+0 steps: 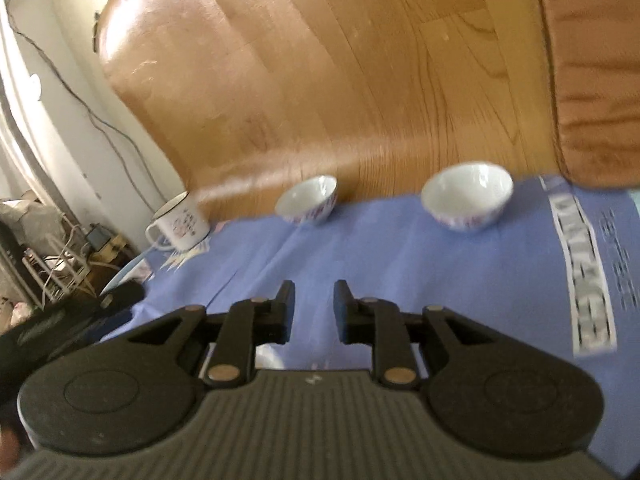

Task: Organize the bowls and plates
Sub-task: 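Grasp the rim of another red-flower bowl with the right gripper, then carry the bowl over the stack with the right gripper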

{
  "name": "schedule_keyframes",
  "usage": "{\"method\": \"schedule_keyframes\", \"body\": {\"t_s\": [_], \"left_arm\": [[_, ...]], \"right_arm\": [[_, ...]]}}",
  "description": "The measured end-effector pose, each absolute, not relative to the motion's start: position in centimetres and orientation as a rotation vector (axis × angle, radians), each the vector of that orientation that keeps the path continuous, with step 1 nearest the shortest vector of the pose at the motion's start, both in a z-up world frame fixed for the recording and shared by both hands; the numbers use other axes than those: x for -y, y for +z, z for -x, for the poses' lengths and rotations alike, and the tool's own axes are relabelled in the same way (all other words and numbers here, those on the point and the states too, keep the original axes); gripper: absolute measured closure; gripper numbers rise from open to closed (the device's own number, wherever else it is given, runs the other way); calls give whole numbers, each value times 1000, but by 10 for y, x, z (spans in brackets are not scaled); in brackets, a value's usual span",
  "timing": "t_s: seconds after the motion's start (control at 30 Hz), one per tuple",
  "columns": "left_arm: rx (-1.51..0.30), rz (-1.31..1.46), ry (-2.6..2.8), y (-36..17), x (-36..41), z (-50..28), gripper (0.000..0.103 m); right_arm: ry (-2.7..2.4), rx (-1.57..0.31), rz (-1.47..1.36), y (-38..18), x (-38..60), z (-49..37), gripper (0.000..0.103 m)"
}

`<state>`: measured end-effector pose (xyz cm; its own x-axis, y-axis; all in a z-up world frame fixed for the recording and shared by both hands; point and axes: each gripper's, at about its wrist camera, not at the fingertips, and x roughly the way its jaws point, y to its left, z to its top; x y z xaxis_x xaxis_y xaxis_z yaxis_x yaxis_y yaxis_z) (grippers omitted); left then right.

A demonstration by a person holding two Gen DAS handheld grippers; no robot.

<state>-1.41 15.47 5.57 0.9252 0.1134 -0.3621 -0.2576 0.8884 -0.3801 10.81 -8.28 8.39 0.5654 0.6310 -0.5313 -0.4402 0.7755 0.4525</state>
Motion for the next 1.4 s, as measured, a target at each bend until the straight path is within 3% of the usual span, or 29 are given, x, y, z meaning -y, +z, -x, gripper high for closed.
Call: {"method": "schedule_keyframes", "body": {"t_s": [0.2,0.53,0.67,1.03,1.23,1.4], "left_arm": [[-220,274,183,45,-119,17,45],[-215,394,174,40,-145,24,45],[-219,382,175,40,-142,23,45],[-166,301,164,40,-128,27,45],[-160,254,87,60,-98,40,54],[-386,274,-204,74,-48,35,54]], "right_arm": [[664,-857,-316,71,42,-192,78],[614,-1012,-258,41,-40,-287,73],[559,-1077,-222,25,-52,-297,94],[557,-1088,-147,57,76,-201,98],[507,-1124,-188,71,181,-114,96],[509,-1139,-261,66,215,-67,97]]}}
